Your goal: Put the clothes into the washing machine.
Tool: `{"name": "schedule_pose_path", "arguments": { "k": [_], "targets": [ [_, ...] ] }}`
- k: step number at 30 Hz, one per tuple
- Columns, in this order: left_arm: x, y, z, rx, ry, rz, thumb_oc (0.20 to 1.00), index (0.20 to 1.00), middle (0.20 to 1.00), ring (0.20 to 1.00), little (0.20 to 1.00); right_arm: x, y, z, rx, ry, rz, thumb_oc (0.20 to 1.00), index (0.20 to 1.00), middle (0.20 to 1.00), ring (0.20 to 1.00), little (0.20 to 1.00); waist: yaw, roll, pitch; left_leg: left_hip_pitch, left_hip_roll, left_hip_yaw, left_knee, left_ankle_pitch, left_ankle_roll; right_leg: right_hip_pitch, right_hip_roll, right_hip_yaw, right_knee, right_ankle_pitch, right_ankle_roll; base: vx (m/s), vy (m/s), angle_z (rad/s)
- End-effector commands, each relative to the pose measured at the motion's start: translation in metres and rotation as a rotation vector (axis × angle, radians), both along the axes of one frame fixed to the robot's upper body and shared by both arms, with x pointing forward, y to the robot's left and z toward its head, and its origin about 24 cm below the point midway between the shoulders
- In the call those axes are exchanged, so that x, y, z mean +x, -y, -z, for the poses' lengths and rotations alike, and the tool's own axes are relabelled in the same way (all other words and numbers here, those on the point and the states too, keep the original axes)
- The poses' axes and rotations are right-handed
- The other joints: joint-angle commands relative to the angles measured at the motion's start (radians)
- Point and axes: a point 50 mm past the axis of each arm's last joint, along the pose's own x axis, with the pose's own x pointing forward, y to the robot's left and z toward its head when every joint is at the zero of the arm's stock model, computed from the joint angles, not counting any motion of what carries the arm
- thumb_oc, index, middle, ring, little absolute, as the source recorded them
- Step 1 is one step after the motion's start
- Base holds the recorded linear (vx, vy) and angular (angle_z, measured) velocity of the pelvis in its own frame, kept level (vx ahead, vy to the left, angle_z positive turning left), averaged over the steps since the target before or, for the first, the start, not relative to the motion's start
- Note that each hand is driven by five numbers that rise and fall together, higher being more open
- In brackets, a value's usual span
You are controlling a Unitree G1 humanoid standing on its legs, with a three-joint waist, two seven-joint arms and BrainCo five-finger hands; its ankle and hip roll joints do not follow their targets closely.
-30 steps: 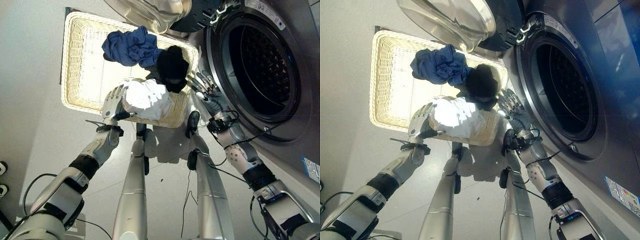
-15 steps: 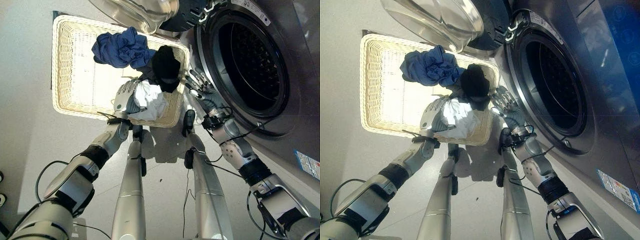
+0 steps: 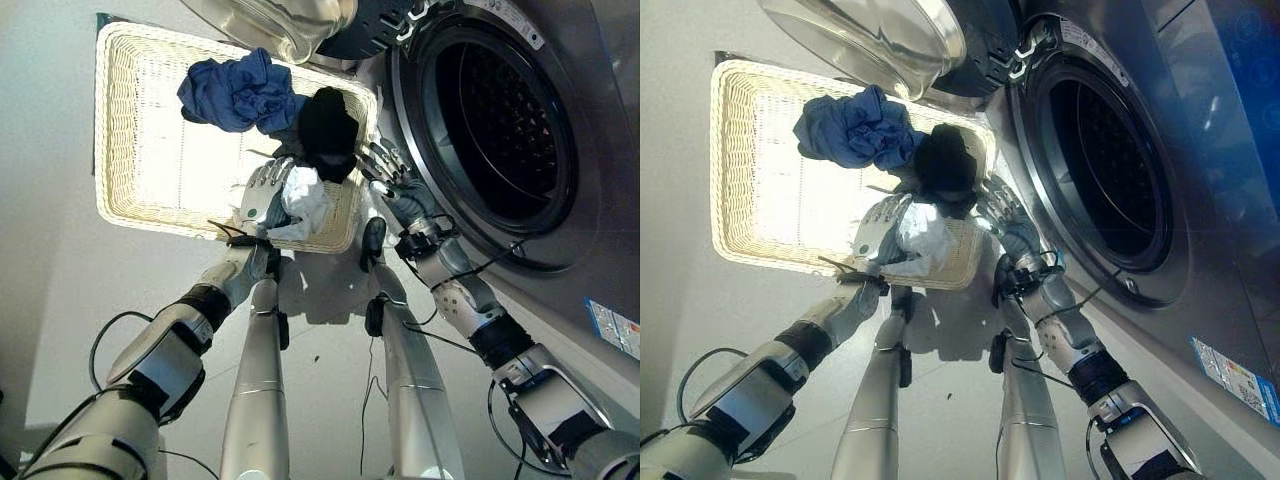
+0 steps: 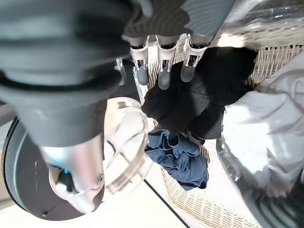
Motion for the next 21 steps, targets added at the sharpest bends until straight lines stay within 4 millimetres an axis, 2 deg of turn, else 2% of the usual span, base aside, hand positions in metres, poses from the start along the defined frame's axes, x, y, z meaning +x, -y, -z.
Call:
{"name": "schedule_pose_path", "arguments": {
  "k": [1,11,12,13,14,15,21],
  "targets": [
    [0.005,-0.013,0.009,0.076,-0.126,-0.098,1.0,1.0,1.0,1.0,1.0,-0.006,-0.008,-0.018,0.065,0.11,-0.055,1.0,1.0,1.0,1.0,1.0,0.005,-0.006,0.001,-0.007,-0.099,0.014,-0.059,0.078,0.064,0.018,0.087,-0.032,0.051,-0.001,0.117,0.0,0.0,0.0],
    [-0.001,-0.05,0.038,0.098,-0.301,-0.296,1.0,1.0,1.0,1.0,1.0,-0.004,-0.011,-0.019,0.063,0.116,-0.057,1.0,1.0,1.0,1.0,1.0,0.001,-0.006,0.001,-0.001,-0.101,0.02,-0.07,0.083,0.062,0.024,0.092,-0.03,0.032,0.001,0.114,0.0,0.001,0.0],
    [-0.002,-0.054,0.042,0.123,-0.33,-0.321,0.896,0.896,0.896,0.896,0.896,-0.004,-0.013,-0.02,0.063,0.116,-0.057,1.0,1.0,1.0,1.0,1.0,0.002,-0.006,0.001,-0.004,-0.099,0.019,-0.07,0.085,0.061,0.023,0.091,-0.031,0.032,0.001,0.114,0.0,0.0,0.0],
    [-0.003,-0.055,0.044,0.139,-0.35,-0.328,0.442,0.442,0.442,0.442,0.442,-0.003,-0.014,-0.021,0.064,0.117,-0.057,1.0,1.0,1.0,1.0,1.0,0.002,-0.007,0.001,-0.005,-0.099,0.019,-0.071,0.085,0.06,0.022,0.091,-0.031,0.032,0.001,0.114,0.0,0.0,0.0],
    [-0.003,-0.056,0.044,0.142,-0.356,-0.33,0.278,0.278,0.278,0.278,0.278,-0.003,-0.014,-0.021,0.064,0.117,-0.057,1.0,1.0,1.0,1.0,1.0,0.002,-0.007,0.001,-0.005,-0.099,0.019,-0.071,0.085,0.06,0.022,0.091,-0.031,0.032,0.001,0.114,0.0,0.0,0.0],
    [-0.003,-0.056,0.046,0.151,-0.373,-0.334,0.2,0.2,0.2,0.2,0.2,-0.003,-0.014,-0.021,0.064,0.118,-0.057,1.0,1.0,1.0,1.0,1.0,0.002,-0.008,0.001,-0.006,-0.099,0.019,-0.072,0.086,0.06,0.021,0.092,-0.031,0.031,0.002,0.113,0.0,0.0,0.0],
    [-0.005,-0.06,0.05,0.146,-0.403,-0.35,0.2,0.2,0.2,0.2,0.2,-0.002,-0.017,-0.024,0.064,0.12,-0.064,1.0,1.0,1.0,1.0,1.0,-0.001,-0.012,0.001,-0.005,-0.095,0.024,-0.079,0.086,0.064,0.018,0.098,-0.029,0.033,0.0,0.111,0.0,0.0,0.0]
  ]
}}
